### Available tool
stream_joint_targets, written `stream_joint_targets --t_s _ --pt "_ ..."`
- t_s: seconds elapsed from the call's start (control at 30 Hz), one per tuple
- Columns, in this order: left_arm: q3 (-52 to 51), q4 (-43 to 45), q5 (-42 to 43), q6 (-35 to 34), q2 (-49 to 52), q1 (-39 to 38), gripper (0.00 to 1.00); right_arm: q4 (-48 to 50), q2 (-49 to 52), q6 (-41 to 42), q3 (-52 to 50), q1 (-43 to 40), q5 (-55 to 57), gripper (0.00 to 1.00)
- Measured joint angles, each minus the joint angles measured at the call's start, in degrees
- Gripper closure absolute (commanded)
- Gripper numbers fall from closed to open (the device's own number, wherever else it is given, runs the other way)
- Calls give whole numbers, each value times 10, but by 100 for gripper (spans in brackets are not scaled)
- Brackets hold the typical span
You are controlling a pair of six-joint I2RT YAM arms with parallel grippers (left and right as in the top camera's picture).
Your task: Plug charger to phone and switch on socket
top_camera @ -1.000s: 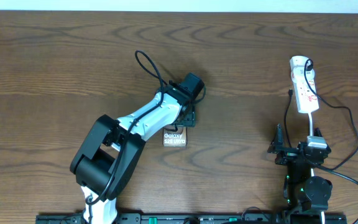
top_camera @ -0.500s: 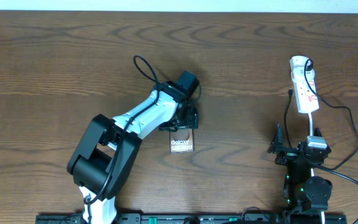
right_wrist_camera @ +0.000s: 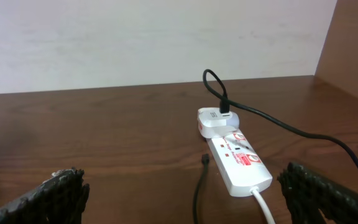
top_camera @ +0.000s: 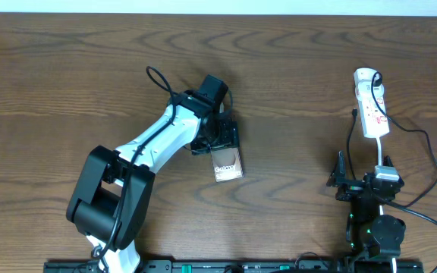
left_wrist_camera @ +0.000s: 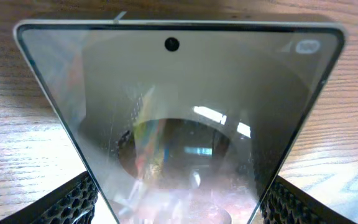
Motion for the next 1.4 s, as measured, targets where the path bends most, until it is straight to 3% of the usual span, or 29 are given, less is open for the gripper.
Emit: stream_joint_targets --t_s 0.43,1.07,1.1,1.2,1.23,1.4 --pt "-1 5 -152 0 0 0 35 0 0 0 0 0 0 1" --pt "-1 16 -192 2 41 -19 35 0 0 0 0 0 0 1" --pt "-1 16 -192 3 41 -19 34 0 0 0 0 0 0 1" --pt "-1 13 -192 12 40 -19 14 0 0 0 0 0 0 1" --pt "-1 9 -193 16 40 -19 0 0 0 0 0 0 0 1" --pt "-2 -16 -208 26 38 -19 0 0 0 0 0 0 0 1"
